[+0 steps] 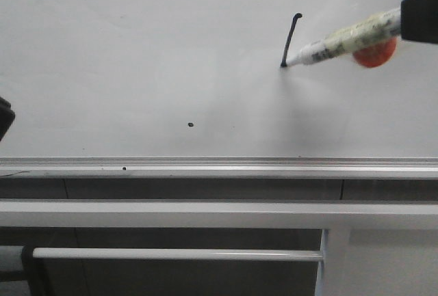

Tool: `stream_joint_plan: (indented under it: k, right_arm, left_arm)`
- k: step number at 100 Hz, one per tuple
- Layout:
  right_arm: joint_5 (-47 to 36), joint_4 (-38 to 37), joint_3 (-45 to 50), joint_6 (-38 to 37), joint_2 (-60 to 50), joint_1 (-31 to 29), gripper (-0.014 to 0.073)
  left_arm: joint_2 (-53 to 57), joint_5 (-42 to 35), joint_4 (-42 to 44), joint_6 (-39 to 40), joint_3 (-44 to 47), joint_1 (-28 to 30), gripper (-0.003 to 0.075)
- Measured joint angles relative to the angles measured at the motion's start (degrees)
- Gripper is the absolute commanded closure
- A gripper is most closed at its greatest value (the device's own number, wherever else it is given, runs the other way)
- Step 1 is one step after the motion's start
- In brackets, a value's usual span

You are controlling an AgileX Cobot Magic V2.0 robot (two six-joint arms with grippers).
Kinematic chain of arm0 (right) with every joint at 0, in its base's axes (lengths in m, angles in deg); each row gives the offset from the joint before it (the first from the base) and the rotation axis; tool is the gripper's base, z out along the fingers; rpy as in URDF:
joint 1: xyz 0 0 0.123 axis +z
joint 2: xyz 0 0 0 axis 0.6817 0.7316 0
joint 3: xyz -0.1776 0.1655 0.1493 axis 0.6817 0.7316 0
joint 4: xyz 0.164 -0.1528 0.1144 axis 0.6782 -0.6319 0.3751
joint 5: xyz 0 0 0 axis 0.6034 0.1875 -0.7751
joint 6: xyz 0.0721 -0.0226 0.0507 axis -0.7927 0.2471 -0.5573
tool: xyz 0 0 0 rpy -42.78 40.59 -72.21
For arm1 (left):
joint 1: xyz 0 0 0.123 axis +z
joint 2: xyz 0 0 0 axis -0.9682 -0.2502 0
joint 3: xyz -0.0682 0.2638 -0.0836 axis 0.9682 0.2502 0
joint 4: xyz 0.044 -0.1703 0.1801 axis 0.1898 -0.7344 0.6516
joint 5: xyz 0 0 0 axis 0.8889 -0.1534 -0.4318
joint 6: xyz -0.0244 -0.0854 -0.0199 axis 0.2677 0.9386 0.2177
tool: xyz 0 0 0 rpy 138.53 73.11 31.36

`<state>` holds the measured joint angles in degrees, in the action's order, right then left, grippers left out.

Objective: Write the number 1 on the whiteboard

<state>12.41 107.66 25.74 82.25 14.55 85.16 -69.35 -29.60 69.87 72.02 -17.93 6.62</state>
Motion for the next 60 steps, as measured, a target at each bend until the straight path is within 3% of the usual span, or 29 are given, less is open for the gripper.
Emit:
stream_joint_plan:
  k: [45,60]
  right_arm:
    - [-0.5,0.3,0.3,-1.0,8.2,0.4,0.0638]
    - [6.2,1.3,0.3,-1.3,4.3,2.0,0.0637]
  left_arm:
    - [0.0,-0.2,-0.1,0.0,0.0,0.0,0.0724]
    - [0.0,-2.4,-1.5,0.0,0.0,0.0,0.0722]
